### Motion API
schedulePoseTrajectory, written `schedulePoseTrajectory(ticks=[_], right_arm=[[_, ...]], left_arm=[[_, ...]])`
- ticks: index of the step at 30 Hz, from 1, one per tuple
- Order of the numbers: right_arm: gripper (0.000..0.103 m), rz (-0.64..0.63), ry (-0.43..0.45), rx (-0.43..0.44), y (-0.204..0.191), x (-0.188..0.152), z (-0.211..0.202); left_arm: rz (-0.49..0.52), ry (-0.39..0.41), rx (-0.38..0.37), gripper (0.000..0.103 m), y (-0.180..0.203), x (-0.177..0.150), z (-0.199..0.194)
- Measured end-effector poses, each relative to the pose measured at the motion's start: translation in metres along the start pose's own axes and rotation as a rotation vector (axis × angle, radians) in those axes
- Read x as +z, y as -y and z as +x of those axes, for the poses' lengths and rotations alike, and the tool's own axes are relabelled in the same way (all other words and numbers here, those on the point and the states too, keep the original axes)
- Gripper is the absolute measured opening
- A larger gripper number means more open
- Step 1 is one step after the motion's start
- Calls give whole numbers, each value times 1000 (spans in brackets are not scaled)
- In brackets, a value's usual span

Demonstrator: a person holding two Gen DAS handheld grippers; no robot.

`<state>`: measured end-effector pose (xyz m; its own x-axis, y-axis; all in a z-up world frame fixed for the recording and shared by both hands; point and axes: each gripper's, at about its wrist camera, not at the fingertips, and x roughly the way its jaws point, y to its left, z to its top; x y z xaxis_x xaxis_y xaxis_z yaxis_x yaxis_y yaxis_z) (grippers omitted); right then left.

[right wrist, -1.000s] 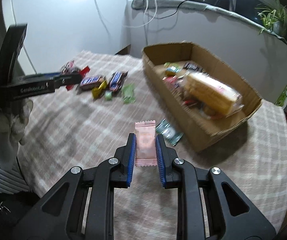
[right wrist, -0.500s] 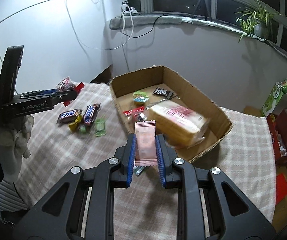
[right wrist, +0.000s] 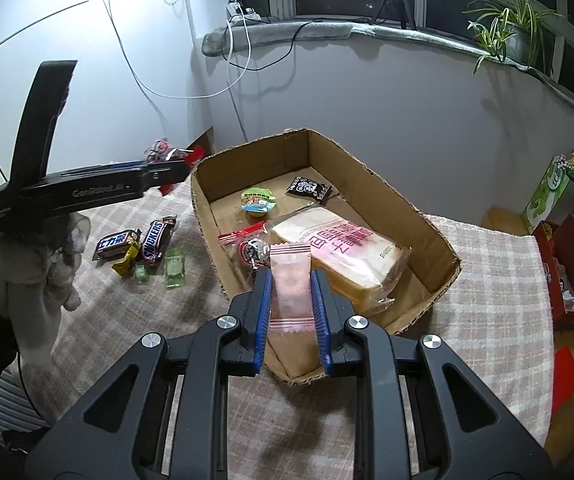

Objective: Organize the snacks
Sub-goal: 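Carry the pink candy into the box and open the right gripper while the left releases the chocolate bag there, then move both grippers back to the Snickers bars and green candies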

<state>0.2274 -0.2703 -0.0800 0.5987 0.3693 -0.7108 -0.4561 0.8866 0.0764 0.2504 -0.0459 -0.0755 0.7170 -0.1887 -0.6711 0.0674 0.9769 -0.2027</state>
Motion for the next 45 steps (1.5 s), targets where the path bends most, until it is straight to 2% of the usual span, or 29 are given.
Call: schedulePoseTrajectory(ticks=[19, 20, 21, 22, 24, 25, 27, 31, 45], right_arm=[[22, 1, -9, 5, 3, 0, 12], [25, -2, -8, -1, 2, 1, 11], [38, -4, -4, -7, 1, 1, 11], [55, -5, 4, -13, 0, 1, 9], [66, -9, 21, -22, -1, 1, 6], [66, -10, 24, -24, -1, 1, 4], [67, -13, 25, -27, -1, 2, 3], [80, -18, 38, -40, -3, 2, -1], [82, -13, 53, -31, -14, -4, -16]], left_arm=[[40, -55, -17, 57, 25, 7, 41], [42, -56, -17, 57, 25, 8, 42], [43, -59, -18, 59, 26, 8, 42], [44, -62, -18, 62, 26, 8, 43], [44, -65, -18, 65, 28, 8, 43], [41, -65, -18, 69, 28, 8, 43], [37, -65, -17, 71, 28, 9, 42], [36, -64, -15, 71, 28, 9, 40], [17, -28, -25, 71, 18, 6, 11]])
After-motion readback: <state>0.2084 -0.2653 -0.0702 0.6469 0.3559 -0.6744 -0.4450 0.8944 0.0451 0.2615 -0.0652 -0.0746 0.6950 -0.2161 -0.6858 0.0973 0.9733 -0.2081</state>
